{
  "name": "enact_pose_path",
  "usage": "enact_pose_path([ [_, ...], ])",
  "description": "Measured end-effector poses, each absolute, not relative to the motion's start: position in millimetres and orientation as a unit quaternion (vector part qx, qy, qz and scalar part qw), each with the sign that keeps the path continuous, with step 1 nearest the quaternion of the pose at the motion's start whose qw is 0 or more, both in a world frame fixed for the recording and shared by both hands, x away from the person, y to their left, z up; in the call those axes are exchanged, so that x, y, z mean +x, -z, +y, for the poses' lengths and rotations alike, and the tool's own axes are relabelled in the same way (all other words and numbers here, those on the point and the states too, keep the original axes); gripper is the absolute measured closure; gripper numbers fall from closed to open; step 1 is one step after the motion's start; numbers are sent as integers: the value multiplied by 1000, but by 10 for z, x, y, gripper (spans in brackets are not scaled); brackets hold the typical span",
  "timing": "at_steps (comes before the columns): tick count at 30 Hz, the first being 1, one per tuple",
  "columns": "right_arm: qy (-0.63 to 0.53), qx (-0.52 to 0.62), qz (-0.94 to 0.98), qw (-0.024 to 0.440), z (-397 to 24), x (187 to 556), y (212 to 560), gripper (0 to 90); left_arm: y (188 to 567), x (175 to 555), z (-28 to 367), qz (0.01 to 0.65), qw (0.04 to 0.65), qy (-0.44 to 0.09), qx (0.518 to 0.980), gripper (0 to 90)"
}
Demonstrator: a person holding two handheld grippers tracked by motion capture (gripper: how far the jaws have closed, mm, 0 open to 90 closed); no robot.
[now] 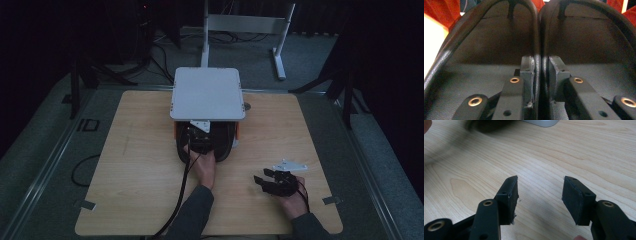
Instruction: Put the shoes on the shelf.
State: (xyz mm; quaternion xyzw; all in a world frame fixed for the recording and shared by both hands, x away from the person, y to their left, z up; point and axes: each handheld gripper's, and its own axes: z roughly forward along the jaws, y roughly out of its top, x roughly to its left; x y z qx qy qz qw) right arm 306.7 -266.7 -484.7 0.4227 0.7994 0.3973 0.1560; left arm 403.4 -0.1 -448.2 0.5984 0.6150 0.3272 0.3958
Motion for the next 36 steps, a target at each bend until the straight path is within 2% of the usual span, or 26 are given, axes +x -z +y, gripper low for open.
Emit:
enact_pose_path([
  [36,-399,422,799,154,-2669,3069,4845,460,4411,4440,-74,607,411,-363,575,738],
])
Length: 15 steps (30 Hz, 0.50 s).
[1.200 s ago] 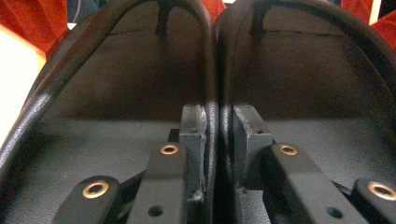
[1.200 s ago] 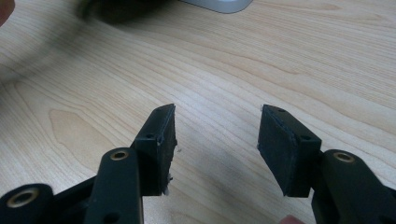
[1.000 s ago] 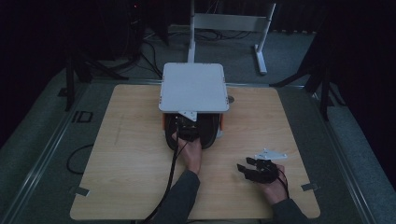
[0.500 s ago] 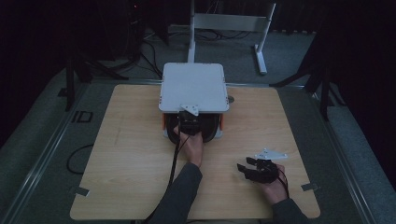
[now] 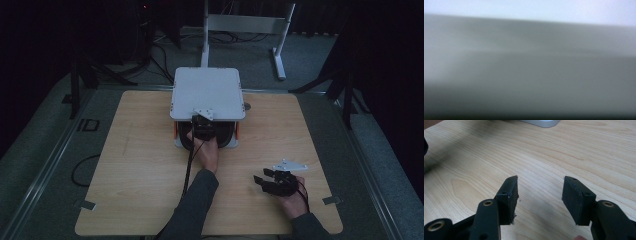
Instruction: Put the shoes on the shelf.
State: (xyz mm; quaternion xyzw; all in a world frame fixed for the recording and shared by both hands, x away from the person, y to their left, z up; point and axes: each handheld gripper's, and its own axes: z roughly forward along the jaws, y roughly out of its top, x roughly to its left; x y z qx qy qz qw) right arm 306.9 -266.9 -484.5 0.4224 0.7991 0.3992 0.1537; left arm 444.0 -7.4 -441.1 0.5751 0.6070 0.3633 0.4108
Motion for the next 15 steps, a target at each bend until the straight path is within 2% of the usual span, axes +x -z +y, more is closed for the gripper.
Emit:
enact_pose_path([
  [3,-400,423,798,154,-2674,3064,4839,461,4441,4463,-77,600,414,-371,576,735],
  [6,-401,424,798,154,-2674,3061,4835,461,4439,4483,-70,601,426,-366,569,696],
  [8,-402,423,797,154,-2677,3058,4834,460,4439,4474,-68,600,428,-360,572,572],
  [10,-403,422,797,154,-2683,3056,4832,456,4457,4452,-62,597,424,-355,581,491],
  [15,-404,422,797,155,-2692,3054,4832,454,4487,4338,39,590,432,-327,598,420],
])
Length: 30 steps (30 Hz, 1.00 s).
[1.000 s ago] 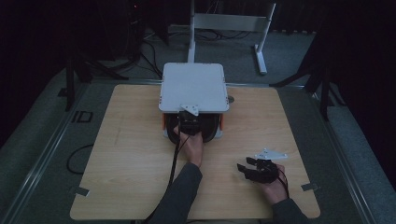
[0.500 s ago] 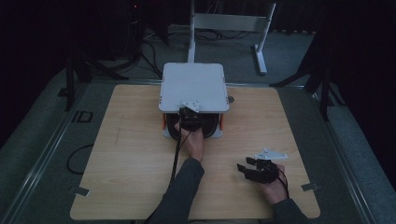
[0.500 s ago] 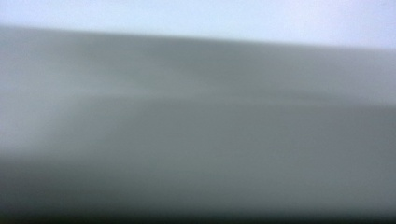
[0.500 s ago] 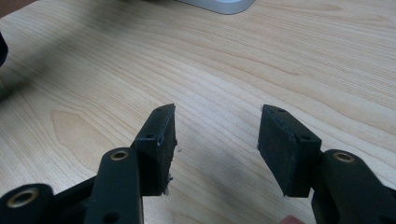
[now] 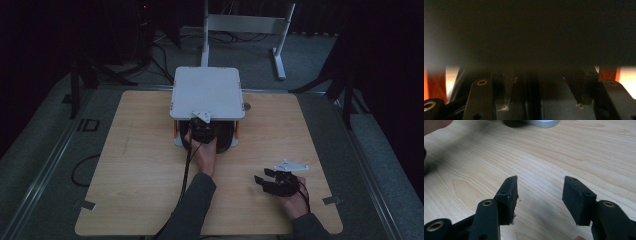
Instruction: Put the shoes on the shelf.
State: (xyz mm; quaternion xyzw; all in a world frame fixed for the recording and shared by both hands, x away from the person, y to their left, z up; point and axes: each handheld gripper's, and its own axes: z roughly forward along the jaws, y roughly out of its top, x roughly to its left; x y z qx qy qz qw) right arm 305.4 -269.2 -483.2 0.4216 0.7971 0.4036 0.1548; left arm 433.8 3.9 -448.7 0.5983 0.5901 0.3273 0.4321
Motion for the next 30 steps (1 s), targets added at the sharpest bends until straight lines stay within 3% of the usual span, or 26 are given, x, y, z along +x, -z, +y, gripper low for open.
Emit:
enact_pose_path([
  [9,-401,420,799,156,-2669,3056,4837,450,4386,4061,286,537,442,-318,644,406],
  [30,-397,423,799,160,-2690,3074,4840,445,4573,3713,1055,493,420,-267,714,423],
])
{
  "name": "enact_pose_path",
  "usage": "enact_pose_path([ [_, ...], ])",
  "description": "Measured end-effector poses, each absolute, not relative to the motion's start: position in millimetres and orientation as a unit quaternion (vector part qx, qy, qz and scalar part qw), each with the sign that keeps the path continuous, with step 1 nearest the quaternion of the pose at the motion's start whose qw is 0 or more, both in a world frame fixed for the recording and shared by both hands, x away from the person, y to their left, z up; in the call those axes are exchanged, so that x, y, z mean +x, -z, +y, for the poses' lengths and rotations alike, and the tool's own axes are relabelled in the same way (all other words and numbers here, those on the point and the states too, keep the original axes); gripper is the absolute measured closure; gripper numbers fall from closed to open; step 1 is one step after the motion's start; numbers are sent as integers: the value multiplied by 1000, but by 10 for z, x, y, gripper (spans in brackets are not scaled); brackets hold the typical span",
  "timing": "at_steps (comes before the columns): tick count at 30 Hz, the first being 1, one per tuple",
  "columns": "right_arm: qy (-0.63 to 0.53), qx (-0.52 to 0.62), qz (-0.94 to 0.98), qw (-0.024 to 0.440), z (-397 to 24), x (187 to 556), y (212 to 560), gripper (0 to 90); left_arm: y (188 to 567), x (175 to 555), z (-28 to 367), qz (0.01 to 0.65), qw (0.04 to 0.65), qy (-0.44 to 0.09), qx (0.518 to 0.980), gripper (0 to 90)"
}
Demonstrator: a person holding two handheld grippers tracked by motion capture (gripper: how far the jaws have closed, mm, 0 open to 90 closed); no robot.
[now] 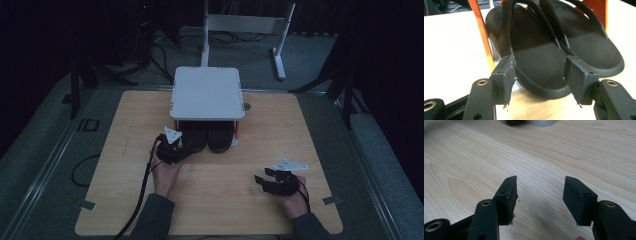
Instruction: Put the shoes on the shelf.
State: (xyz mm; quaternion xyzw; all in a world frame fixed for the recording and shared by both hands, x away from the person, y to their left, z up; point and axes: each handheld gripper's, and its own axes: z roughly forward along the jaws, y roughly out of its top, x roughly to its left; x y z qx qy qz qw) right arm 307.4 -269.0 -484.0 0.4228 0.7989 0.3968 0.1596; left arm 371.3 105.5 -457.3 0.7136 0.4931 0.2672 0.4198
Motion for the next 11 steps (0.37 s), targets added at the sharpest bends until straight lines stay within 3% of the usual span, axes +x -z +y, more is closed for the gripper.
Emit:
enact_pose_path([
  [11,-396,425,799,159,-2692,3088,4838,445,4646,3639,1218,479,394,-266,738,416],
])
